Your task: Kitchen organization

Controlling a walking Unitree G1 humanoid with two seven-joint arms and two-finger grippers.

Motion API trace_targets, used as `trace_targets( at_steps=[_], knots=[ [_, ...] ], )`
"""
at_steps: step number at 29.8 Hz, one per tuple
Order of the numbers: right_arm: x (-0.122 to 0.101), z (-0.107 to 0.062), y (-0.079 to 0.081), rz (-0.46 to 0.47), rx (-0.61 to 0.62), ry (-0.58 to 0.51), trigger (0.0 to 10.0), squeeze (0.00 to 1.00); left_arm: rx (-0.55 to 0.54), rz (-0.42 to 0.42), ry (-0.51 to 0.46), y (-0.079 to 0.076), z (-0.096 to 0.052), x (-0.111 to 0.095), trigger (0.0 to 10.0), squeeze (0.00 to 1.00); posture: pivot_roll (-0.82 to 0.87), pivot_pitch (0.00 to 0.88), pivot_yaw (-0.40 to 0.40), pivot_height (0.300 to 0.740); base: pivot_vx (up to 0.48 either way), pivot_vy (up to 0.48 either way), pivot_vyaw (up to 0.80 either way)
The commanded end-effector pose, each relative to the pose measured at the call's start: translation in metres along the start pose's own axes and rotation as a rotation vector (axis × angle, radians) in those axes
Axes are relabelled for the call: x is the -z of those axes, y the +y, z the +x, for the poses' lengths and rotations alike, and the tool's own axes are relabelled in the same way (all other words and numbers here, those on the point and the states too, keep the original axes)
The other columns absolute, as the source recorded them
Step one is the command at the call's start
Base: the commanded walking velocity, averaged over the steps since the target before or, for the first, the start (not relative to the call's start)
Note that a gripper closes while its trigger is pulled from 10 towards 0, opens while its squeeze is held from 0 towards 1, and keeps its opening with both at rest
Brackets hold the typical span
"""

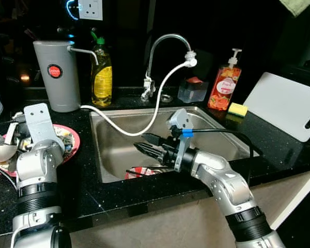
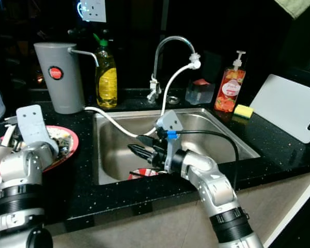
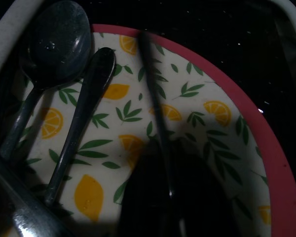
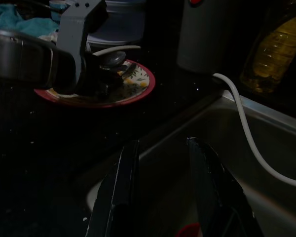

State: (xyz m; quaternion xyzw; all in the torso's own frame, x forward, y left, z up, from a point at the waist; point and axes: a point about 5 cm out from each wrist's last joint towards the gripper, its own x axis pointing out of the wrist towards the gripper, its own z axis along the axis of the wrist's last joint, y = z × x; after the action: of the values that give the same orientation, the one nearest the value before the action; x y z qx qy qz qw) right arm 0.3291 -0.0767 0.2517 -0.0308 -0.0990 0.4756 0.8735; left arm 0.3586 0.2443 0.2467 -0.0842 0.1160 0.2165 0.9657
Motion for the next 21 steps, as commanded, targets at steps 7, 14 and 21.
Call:
trace_targets(
  at_steps=[7, 14, 21],
  knots=[
    [-0.01, -0.002, -0.008, 0.022, 0.069, -0.064, 10.0, 0.0, -0.021, 0.025, -0.081, -0.003, -0.005, -0.009, 0.0, 0.0, 0.09, 0.026, -0.078, 0.74, 0.0, 0.0, 0.0],
    [-0.018, -0.003, -0.016, 0.066, 0.143, -0.128, 10.0, 0.0, -0.002, 0.048, -0.218, -0.002, -0.018, -0.036, 3.8, 0.0, 0.09, 0.028, -0.081, 0.74, 0.0, 0.0, 0.0],
    [-0.027, -0.005, -0.025, 0.126, 0.229, -0.207, 10.0, 0.0, 0.207, 0.126, -0.323, -0.025, -0.033, -0.049, 10.0, 0.0, 0.09, 0.023, -0.087, 0.74, 0.0, 0.0, 0.0]
  ],
)
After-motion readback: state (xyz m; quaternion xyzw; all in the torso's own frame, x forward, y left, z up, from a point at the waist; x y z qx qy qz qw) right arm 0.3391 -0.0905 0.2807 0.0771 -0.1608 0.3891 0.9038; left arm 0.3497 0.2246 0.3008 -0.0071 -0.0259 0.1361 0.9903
